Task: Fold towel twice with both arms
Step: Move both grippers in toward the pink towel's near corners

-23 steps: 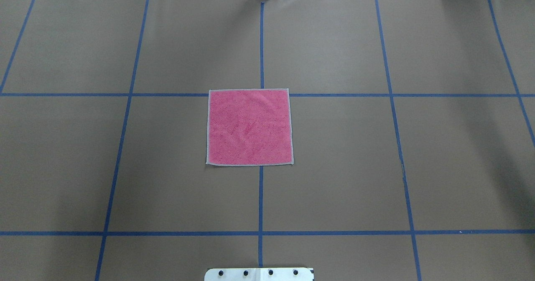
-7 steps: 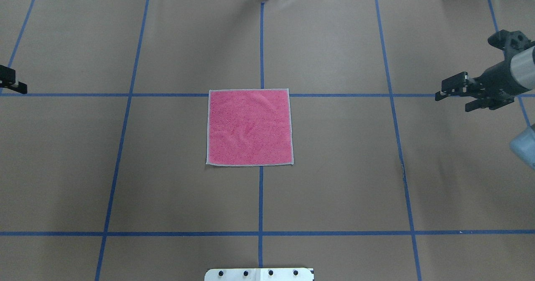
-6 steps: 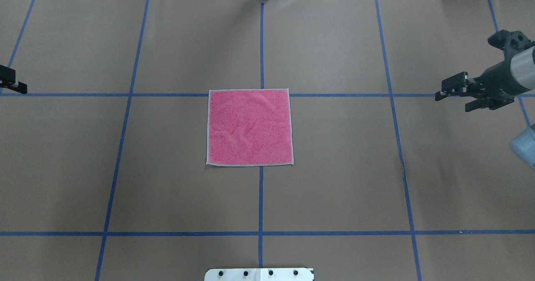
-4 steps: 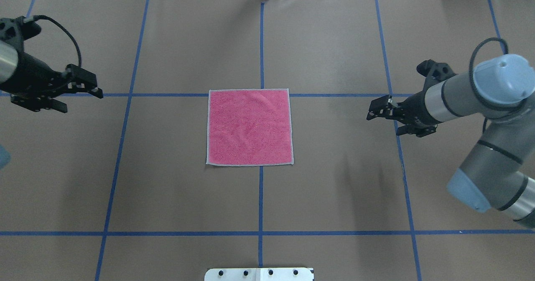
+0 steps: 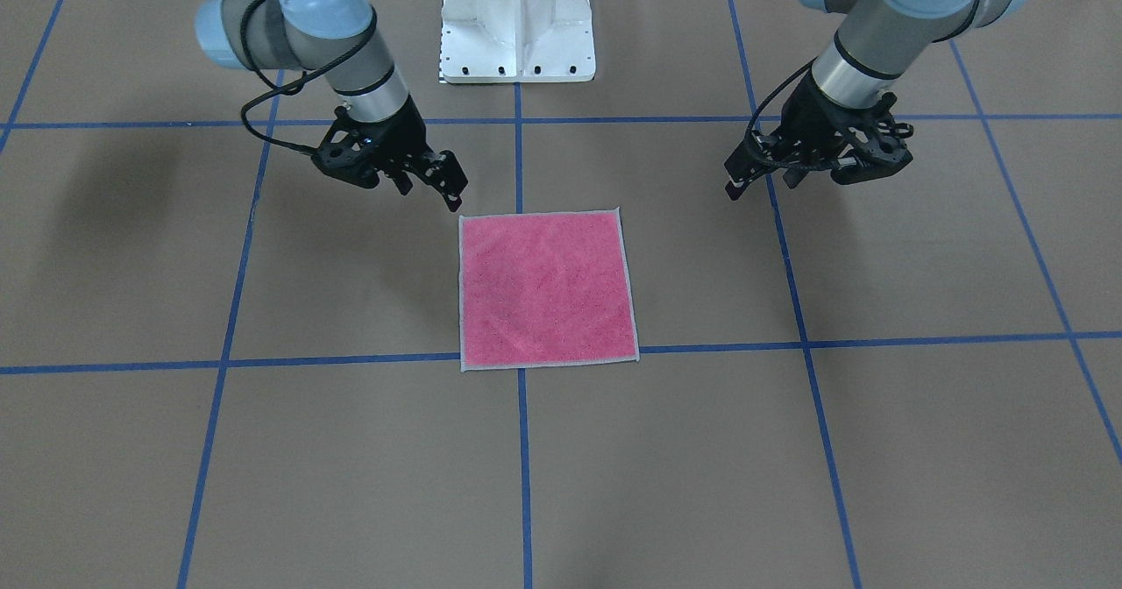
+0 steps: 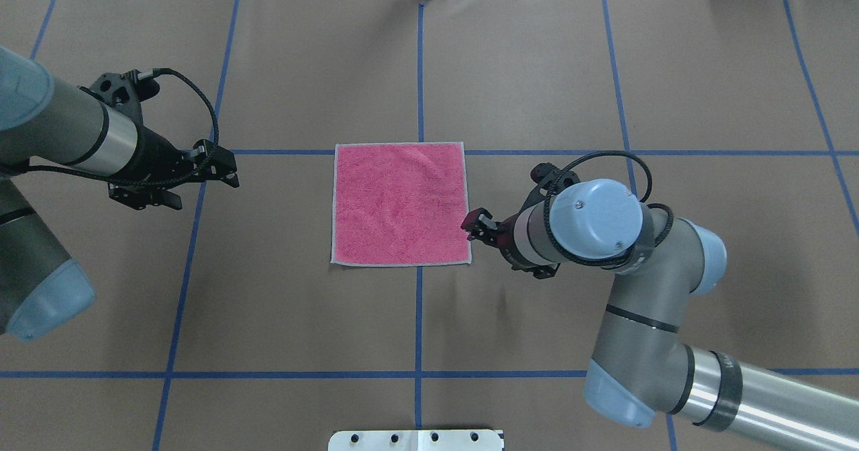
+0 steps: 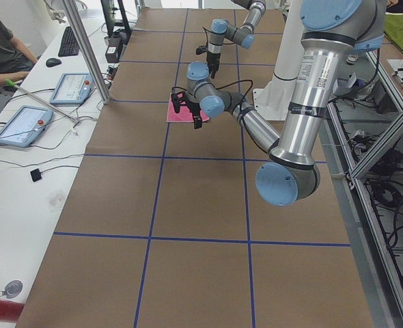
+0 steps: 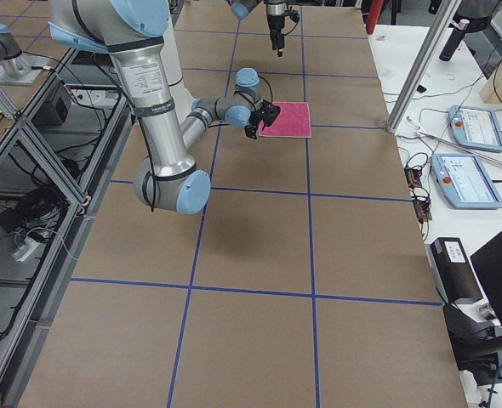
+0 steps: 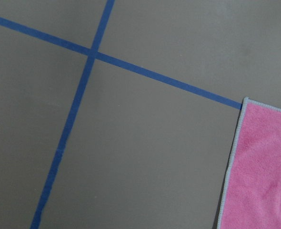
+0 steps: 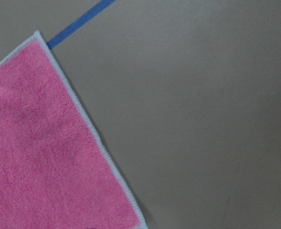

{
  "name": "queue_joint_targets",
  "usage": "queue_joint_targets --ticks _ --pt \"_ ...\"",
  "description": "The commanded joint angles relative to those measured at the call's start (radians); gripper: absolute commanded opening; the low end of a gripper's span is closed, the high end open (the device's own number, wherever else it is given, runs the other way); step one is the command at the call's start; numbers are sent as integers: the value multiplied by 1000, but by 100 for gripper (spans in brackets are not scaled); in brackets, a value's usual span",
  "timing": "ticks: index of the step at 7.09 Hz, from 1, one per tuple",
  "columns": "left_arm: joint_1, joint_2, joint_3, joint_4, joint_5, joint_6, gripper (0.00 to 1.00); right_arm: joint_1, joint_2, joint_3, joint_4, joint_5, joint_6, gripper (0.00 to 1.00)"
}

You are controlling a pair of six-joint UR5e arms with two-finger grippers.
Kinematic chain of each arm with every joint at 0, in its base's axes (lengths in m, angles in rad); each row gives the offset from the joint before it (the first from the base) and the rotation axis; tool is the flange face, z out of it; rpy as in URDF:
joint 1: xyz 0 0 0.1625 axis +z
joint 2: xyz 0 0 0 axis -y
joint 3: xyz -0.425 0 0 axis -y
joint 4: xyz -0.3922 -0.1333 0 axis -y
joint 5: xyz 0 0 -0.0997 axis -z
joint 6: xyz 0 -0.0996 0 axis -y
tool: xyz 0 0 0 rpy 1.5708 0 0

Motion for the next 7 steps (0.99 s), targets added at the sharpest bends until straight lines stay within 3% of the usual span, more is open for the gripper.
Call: queue_joint_targets --ticks 1,3,4,7 --pt "24 -22 11 3 23 -24 100 -25 66 -78 -11 -41 32 90" --pt "27 -24 11 3 30 -28 100 -25 66 -95 -13 -43 48 84" --pt "29 -22 11 3 30 -28 100 -25 67 -98 -13 -43 49 73" --pt "29 -24 11 3 30 -28 100 -25 75 -116 -11 -43 49 70"
